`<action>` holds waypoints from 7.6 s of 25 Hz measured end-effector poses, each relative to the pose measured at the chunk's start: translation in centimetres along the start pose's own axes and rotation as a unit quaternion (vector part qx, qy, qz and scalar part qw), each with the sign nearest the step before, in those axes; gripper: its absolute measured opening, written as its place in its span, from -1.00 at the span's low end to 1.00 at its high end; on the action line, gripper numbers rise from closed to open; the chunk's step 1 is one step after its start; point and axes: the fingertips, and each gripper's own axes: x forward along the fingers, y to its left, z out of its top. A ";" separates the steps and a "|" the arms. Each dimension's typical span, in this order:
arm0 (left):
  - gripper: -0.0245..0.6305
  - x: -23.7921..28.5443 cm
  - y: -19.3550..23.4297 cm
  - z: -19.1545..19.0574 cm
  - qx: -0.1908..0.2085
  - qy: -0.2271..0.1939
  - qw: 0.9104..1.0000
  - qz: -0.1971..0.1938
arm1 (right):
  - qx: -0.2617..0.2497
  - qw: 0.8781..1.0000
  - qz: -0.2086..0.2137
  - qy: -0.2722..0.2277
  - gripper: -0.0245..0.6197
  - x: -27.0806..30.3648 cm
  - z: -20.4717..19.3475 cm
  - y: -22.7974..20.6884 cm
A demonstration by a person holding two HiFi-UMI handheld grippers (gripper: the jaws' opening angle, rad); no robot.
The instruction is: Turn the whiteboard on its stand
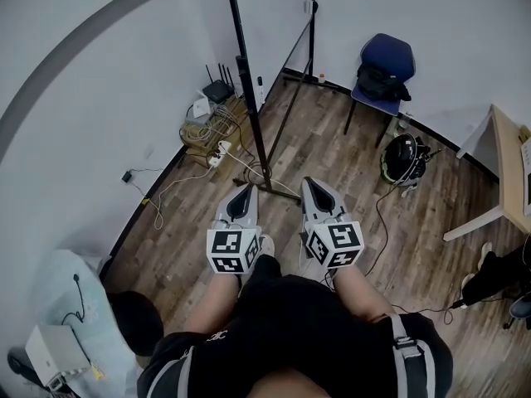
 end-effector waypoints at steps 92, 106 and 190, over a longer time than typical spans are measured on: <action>-0.33 37.9 21.2 -1.9 -0.007 0.120 0.992 0.041 | -0.054 0.996 -0.017 0.067 -0.91 32.6 0.8 -16.5; -0.33 35.8 21.8 -2.2 0.006 0.128 0.991 0.033 | -0.050 0.995 0.013 0.082 -0.91 34.1 -0.6 -14.2; -0.60 2.6 38.9 -5.8 -0.069 0.073 0.887 0.451 | -0.053 0.937 0.317 0.140 -0.91 36.0 -6.5 5.4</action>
